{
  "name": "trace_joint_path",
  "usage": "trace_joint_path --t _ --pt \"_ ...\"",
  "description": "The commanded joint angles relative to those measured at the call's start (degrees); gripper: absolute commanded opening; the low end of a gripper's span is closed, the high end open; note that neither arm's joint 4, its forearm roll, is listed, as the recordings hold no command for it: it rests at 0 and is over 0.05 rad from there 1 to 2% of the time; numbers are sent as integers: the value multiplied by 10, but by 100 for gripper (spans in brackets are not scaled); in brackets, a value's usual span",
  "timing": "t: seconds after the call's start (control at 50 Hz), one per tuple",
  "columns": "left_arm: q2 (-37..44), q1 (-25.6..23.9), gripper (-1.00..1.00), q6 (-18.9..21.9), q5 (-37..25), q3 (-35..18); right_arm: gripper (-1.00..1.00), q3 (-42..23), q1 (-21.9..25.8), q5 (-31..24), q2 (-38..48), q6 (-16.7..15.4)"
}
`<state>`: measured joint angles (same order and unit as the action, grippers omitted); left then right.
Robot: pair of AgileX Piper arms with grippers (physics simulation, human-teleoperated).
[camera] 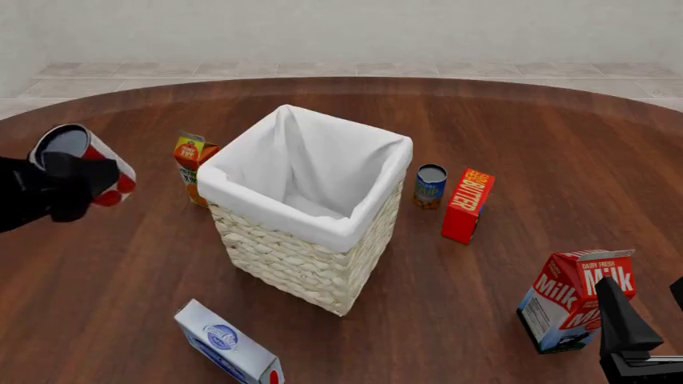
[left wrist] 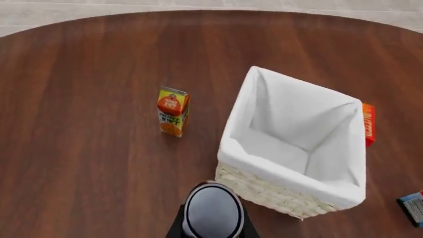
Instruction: Pick up the tomato sauce, and put it in the basket.
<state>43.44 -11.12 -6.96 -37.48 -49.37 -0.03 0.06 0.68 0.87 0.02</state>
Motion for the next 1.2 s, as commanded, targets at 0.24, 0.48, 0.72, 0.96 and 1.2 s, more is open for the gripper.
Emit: trace_joint_path --t 0.24,0.48,0.72,0.96,1.2 --pt "53 -50 -100 27 -63 -146 100 0 0 0 0 0" --pt "90 -81 -100 18 -64 -203 100 0 0 0 0 0" --pt "147 -127 -100 18 -68 -262 100 0 0 0 0 0" --pt "185 -160 -100 20 -48 -265 100 0 0 0 0 0" --pt "236 -160 -100 28 -34 -294 100 0 0 0 0 0"
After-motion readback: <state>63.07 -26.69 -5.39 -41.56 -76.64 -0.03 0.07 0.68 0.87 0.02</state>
